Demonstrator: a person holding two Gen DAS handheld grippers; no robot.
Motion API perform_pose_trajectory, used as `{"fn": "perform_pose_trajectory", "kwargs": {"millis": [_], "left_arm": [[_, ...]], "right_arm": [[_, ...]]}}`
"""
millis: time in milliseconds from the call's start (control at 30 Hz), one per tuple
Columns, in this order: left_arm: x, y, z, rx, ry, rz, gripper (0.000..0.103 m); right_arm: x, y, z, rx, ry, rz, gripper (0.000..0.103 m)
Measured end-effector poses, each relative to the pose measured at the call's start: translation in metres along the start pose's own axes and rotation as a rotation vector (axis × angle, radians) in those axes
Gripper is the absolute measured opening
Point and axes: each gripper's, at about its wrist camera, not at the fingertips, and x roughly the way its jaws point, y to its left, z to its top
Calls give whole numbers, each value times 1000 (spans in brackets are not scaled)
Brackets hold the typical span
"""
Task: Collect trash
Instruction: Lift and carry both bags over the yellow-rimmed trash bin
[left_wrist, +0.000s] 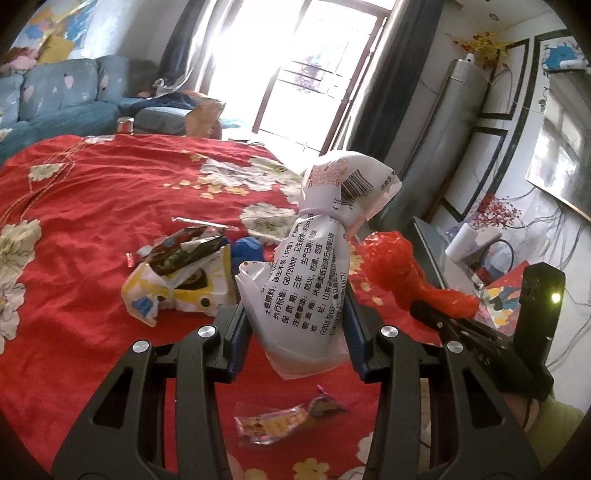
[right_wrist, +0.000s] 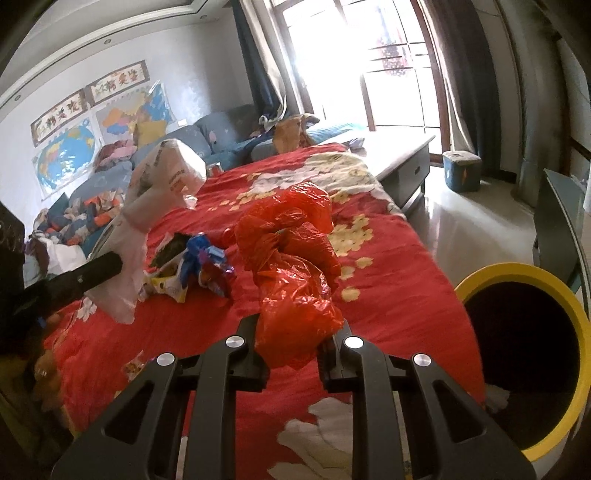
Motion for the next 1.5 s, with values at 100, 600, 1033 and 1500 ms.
{"fn": "perform_pose_trajectory", "kwargs": {"millis": [100,600,1033,1500], "left_arm": [[0,-6,0,12,1,-12,36],[8,-34,-4,54,38,-75,36],[28,-68,-8,118,78,-109,36],[48,-113,-13,195,114,-135,36]], "right_arm": [[-4,-6,2,14,-12,-7,18],[-23,-48,12,100,-74,-79,18],[-38,-87,11,184,-114,-138,18],[-50,-132,-4,286,-116,-201,19]]}}
